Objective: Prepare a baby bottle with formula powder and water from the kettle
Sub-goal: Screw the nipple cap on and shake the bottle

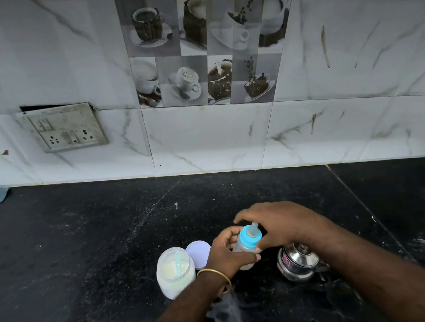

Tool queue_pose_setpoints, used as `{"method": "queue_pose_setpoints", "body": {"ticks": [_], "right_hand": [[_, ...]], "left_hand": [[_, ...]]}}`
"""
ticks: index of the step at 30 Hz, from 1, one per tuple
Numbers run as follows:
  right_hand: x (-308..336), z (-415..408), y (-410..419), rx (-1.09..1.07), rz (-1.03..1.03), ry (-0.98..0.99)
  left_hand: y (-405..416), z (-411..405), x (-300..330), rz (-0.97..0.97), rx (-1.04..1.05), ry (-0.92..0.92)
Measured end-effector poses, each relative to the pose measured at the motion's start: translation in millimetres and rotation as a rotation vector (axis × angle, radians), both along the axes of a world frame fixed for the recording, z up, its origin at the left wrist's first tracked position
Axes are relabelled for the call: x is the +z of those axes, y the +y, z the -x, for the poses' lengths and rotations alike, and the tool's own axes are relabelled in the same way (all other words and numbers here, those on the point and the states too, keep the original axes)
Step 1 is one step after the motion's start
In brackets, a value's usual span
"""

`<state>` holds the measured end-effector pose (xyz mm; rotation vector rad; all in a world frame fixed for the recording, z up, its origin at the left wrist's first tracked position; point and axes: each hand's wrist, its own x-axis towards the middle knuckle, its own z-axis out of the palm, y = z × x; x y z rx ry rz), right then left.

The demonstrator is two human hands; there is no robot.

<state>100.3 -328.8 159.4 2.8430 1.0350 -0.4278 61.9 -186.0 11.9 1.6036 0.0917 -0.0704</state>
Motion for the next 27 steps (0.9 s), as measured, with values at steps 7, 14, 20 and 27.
{"method": "queue_pose_setpoints", "body": {"ticks": [7, 14, 20, 27], "right_hand": [[4.3, 2.0, -2.3, -0.022, -0.055, -0.016], [1.7, -0.5, -5.5, -0.008, -0.102, 0.036], [4.9, 0.3, -12.4, 0.094, -0.120, 0.081], [3.1, 2.5, -17.9, 0.195, -0.199, -0.019]], "left_hand": [[0.8, -1.6, 3.8, 0.009, -0.003, -0.008], [2.0, -1.7, 4.7, 0.019, -0.020, -0.022], [1.9, 1.1, 8.6, 0.051, -0.131, -0.004], [4.6, 5.0, 21.5, 0.004, -0.295, -0.024]]}}
